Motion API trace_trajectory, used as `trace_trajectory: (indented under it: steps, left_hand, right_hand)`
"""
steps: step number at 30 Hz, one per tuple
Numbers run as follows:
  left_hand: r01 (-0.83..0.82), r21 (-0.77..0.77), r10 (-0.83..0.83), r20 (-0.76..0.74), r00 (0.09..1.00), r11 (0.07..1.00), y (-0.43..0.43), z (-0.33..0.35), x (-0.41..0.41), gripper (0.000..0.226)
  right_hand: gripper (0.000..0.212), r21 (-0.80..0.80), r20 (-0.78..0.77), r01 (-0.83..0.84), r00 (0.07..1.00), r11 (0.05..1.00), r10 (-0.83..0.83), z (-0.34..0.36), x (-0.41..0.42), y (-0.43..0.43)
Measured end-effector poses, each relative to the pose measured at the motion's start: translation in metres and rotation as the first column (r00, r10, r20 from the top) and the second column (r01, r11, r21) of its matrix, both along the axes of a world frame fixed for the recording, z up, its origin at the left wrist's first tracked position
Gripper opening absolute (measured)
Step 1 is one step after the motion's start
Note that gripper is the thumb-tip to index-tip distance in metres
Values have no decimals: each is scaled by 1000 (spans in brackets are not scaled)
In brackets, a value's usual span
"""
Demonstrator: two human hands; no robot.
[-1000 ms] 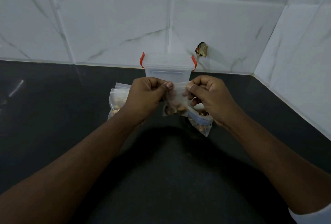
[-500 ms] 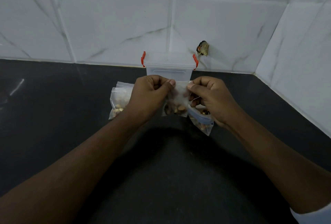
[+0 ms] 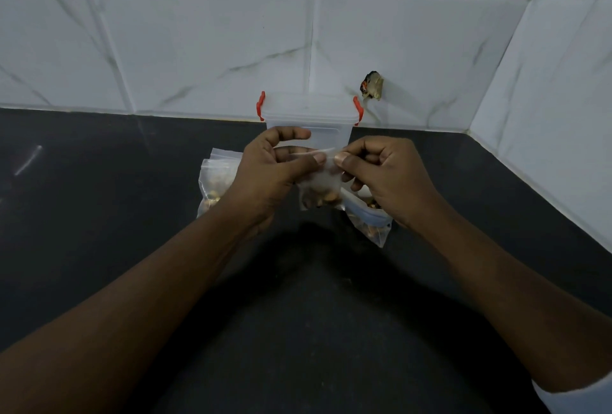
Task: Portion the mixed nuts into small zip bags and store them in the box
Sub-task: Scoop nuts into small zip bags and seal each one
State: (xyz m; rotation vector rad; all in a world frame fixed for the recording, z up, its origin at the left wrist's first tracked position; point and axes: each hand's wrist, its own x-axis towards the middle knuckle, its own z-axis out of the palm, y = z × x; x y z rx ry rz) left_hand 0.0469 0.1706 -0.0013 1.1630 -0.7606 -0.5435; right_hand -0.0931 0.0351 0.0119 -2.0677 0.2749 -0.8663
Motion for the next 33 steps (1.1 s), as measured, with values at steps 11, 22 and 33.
trace_trajectory:
  steps: [11, 22, 33]
  left_hand:
    - [-23, 47, 16, 143, 990, 999, 1, 0, -6, 38]
    - [-51, 82, 41, 122, 992, 995, 4, 5, 11, 70]
    - [-49, 178, -25, 388, 921, 983, 2, -1, 10, 68]
  right_hand:
    - [11, -202, -24, 29, 999, 979, -35, -3, 1, -3]
    - [16, -173, -67, 118, 989, 978, -131, -1, 0, -14]
    - [10, -178, -149, -39, 989, 983, 13, -8, 4, -14]
